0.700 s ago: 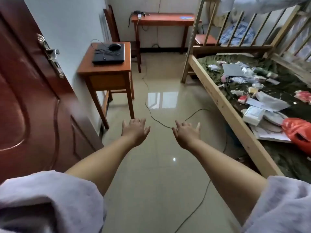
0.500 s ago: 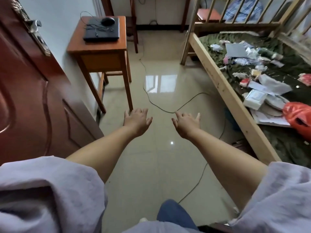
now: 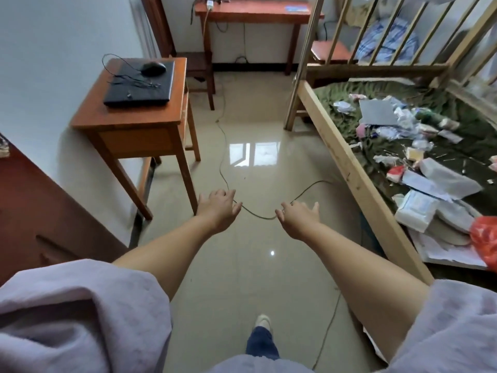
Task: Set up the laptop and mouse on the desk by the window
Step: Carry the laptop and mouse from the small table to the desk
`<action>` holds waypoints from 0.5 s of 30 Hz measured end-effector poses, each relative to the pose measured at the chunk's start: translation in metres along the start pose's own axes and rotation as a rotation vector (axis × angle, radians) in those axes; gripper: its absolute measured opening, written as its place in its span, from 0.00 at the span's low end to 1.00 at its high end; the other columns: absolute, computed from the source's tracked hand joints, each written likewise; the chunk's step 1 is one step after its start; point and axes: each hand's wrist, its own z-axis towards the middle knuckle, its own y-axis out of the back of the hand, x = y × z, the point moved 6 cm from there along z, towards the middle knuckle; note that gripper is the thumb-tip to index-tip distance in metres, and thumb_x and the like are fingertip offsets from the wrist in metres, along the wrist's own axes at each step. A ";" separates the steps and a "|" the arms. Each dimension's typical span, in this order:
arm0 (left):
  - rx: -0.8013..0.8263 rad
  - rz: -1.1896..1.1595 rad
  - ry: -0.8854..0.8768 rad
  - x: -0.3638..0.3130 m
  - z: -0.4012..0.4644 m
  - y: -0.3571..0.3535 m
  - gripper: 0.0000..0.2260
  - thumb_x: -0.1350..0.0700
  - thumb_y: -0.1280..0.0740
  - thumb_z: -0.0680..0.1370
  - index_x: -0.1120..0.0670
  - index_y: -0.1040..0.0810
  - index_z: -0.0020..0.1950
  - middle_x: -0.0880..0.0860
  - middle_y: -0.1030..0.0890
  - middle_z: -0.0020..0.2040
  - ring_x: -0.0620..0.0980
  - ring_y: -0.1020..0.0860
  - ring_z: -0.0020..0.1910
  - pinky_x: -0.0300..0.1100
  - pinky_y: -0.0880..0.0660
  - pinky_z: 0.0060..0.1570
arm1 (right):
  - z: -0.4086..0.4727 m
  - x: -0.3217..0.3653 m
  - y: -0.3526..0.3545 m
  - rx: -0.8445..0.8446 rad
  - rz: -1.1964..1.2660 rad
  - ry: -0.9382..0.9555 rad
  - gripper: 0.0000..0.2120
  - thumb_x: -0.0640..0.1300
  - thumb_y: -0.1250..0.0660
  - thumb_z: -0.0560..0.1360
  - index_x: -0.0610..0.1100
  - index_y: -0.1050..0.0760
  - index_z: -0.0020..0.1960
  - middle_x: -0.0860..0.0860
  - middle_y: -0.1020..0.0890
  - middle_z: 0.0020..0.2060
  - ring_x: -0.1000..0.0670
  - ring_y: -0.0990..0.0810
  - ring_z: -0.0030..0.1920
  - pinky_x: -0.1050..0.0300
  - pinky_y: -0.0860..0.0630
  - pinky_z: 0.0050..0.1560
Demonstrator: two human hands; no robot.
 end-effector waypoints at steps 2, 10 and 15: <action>-0.025 -0.032 0.022 -0.005 0.038 0.013 0.24 0.43 0.51 0.80 0.53 0.38 0.72 0.57 0.29 0.68 0.57 0.33 0.68 0.59 0.43 0.68 | 0.037 -0.011 0.019 -0.017 -0.008 0.025 0.18 0.51 0.55 0.80 0.46 0.31 0.59 0.45 0.24 0.57 0.43 0.28 0.59 0.32 0.45 0.66; -0.056 -0.086 0.038 0.005 0.172 0.055 0.24 0.43 0.51 0.80 0.53 0.37 0.71 0.56 0.28 0.68 0.56 0.31 0.67 0.57 0.38 0.67 | 0.185 -0.023 0.076 0.018 -0.009 0.054 0.22 0.54 0.56 0.80 0.45 0.32 0.63 0.44 0.25 0.61 0.42 0.29 0.62 0.32 0.48 0.69; -0.092 -0.082 0.086 0.048 0.276 0.086 0.25 0.42 0.51 0.80 0.54 0.38 0.72 0.56 0.29 0.69 0.56 0.32 0.69 0.59 0.39 0.70 | 0.303 -0.001 0.120 -0.032 -0.012 0.101 0.23 0.55 0.56 0.80 0.46 0.34 0.67 0.44 0.26 0.62 0.43 0.28 0.62 0.32 0.49 0.70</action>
